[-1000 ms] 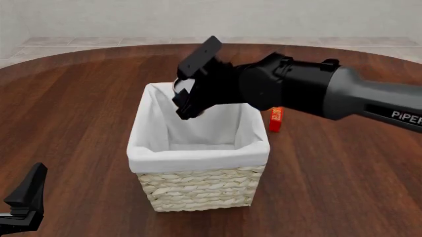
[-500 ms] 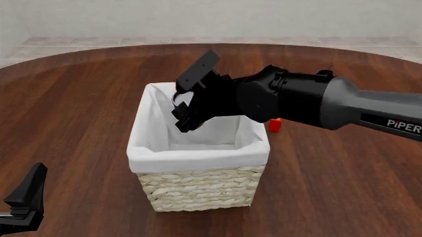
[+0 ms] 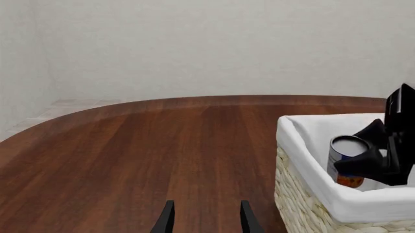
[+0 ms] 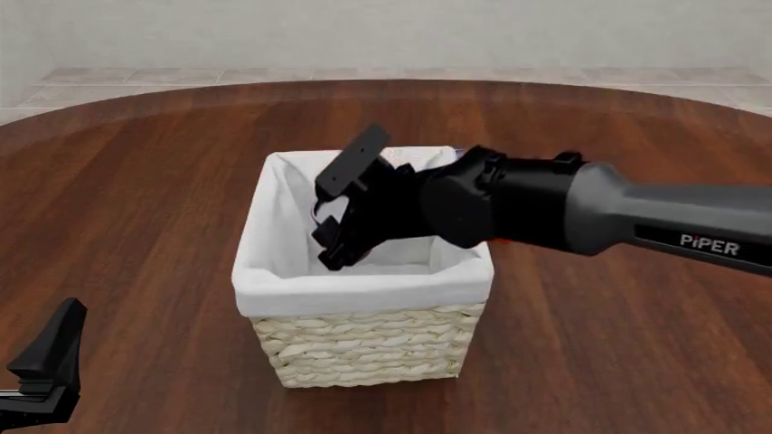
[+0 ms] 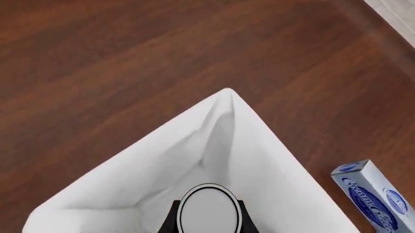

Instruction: Pick up the alphabet soup and put it in the basket.

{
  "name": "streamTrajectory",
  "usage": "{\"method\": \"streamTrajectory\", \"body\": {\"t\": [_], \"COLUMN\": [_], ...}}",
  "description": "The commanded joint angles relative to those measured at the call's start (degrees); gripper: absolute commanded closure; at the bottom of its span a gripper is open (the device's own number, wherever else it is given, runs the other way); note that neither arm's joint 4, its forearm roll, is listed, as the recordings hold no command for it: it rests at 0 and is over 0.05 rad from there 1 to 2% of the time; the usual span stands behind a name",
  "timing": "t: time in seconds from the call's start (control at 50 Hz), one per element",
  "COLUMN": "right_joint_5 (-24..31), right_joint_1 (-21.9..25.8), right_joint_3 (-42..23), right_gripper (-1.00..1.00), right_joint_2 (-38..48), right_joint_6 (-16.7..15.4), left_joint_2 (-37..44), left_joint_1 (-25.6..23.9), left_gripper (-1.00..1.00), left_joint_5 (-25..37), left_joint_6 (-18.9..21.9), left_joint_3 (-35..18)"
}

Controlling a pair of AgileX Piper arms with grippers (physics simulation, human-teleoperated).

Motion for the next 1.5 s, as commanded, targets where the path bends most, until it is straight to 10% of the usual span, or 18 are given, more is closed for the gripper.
{"method": "streamTrajectory", "body": {"t": [0.02, 0.32, 0.34, 1.5], "right_joint_5": [-0.22, -0.20, -0.25, 1.79], "right_joint_1": [0.15, -0.29, -0.16, -0.12], "right_joint_3": [-0.16, -0.65, -0.49, 0.47], "right_gripper": [1.00, 1.00, -1.00, -1.00], "right_joint_2": [0.38, 0.78, 0.65, -11.18], "right_joint_6": [1.18, 0.83, 0.88, -0.31], "left_joint_2": [0.00, 0.00, 0.00, 0.00], "left_joint_1": [0.00, 0.00, 0.00, 0.00], "left_gripper": [-1.00, -1.00, -1.00, -1.00], "left_joint_5": [0.00, 0.00, 0.00, 0.00], "left_joint_6": [0.00, 0.00, 0.00, 0.00], "left_joint_3": [0.00, 0.00, 0.00, 0.00]}}
